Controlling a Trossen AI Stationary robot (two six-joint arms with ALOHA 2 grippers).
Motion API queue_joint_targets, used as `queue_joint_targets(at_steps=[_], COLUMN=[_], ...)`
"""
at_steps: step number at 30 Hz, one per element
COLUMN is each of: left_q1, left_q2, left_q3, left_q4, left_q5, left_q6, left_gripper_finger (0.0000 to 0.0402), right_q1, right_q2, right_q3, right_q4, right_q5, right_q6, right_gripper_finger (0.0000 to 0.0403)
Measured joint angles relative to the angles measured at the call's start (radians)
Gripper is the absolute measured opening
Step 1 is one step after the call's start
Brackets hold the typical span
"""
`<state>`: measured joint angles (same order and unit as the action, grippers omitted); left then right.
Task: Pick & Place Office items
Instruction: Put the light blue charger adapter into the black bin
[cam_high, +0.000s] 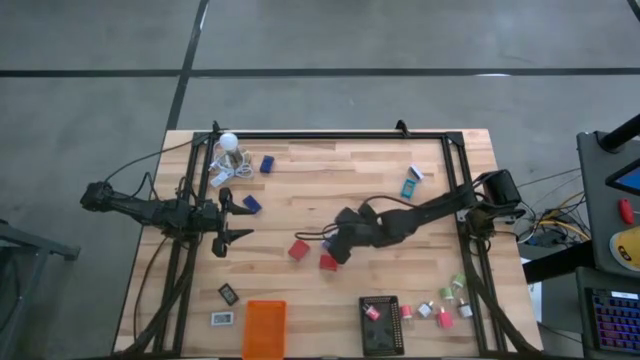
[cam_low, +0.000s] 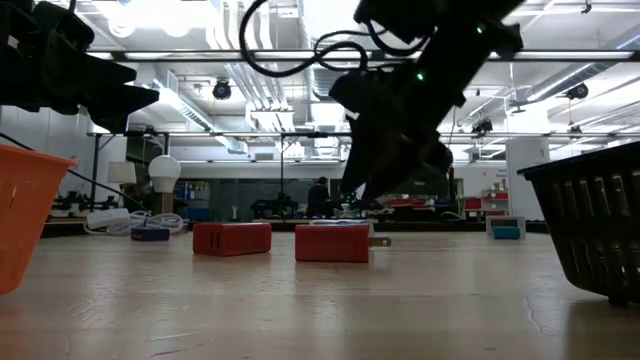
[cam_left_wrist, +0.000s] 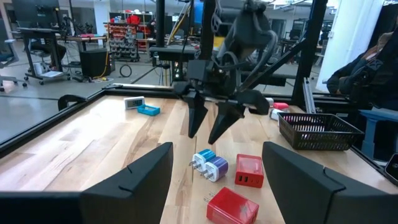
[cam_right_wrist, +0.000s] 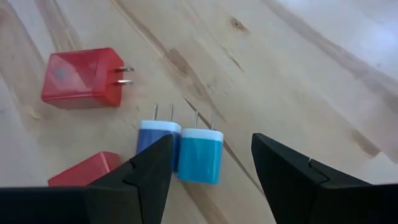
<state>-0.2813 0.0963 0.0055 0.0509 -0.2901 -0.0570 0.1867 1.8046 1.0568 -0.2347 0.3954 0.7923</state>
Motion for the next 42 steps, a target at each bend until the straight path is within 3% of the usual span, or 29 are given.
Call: queue_joint_targets(at_steps=[11, 30, 42], left_q1=[0.0, 0.0, 0.0], left_q2=[0.0, 0.014, 0.018], left_q3=[0.0, 0.0, 0.0], left_q4=[0.0, 0.001, 0.0], left_q5=[0.0, -0.001, 0.0], left_q6=[0.0, 0.0, 0.0], left_gripper_finger=[0.0253, 0.0253, 0.0252], right_q1=[0.0, -0.01, -0.011], right_q2=[0.03, 0.168, 0.165], right_q3=[-0.102, -0.039, -0.03], right_q4=[0.198, 0.216, 0.195], right_q5=[0.0, 0.013, 0.002], right_q6=[0.001, -0.002, -0.001], right_gripper_finger=[0.0212, 0.0212, 0.0205])
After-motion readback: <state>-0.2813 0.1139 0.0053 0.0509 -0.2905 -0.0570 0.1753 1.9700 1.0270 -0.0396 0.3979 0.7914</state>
